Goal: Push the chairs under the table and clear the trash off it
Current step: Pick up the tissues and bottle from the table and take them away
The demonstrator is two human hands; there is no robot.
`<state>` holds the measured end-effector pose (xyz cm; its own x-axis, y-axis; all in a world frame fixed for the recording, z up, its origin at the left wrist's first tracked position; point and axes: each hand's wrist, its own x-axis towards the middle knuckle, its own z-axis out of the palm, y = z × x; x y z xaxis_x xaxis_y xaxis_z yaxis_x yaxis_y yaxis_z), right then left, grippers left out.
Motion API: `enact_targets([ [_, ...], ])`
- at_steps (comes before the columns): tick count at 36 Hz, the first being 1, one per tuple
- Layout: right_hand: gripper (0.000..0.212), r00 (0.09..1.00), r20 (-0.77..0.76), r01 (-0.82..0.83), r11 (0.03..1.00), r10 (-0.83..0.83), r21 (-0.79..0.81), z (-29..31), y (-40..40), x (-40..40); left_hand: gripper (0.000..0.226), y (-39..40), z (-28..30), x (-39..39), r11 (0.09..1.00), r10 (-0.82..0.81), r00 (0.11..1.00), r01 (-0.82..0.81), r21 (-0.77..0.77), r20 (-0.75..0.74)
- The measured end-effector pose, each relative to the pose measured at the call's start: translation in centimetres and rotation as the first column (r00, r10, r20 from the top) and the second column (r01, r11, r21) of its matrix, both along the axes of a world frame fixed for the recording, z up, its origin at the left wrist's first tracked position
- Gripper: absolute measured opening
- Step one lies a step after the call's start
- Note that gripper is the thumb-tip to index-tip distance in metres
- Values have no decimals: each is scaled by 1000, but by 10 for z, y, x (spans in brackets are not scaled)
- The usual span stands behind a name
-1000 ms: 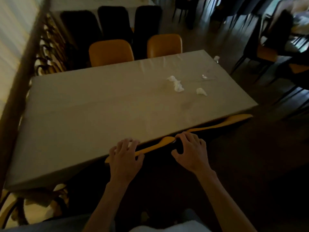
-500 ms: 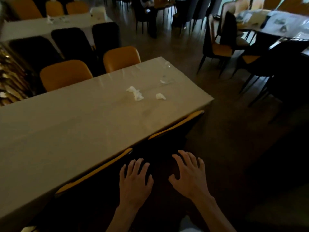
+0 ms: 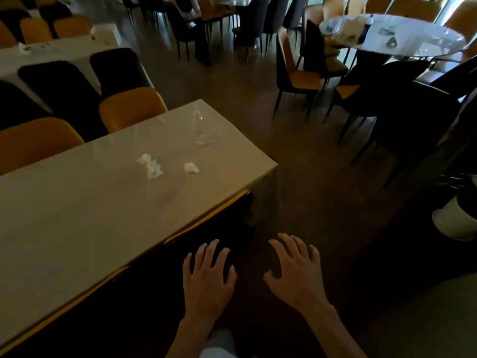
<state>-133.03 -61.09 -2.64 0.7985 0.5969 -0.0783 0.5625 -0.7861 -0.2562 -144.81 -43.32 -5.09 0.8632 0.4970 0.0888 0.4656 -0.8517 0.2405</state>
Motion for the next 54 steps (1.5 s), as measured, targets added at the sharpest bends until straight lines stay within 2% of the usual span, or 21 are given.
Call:
enact_targets([
  [12,73,999,8,45,999,-45,10,8,-9,157,44,1,-2,157,1000,8,998,-9,8,57],
  [24,71,998,7,-56,998,57,-29,22,29,363,45,16,-5,358,994,109,992,-107,-34,65],
  [33,71,991,-2,-137,990,137,-16,30,66,479,42,47,-4,458,988,154,980,-154,-5,125],
  [39,70,976,-4,-219,976,219,-20,22,104,562,44,70,-9,522,969,246,965,-246,-4,87],
  [45,72,934,1,-356,934,356,-16,13,154,654,45,97,-23,594,920,391,917,-393,-1,78],
  [49,72,874,-4,-485,873,486,-46,12,191,715,44,110,-25,639,859,511,856,-512,-3,84],
  [54,71,757,-51,-653,754,651,-69,21,238,771,42,118,-17,673,726,685,723,-687,-16,88],
])
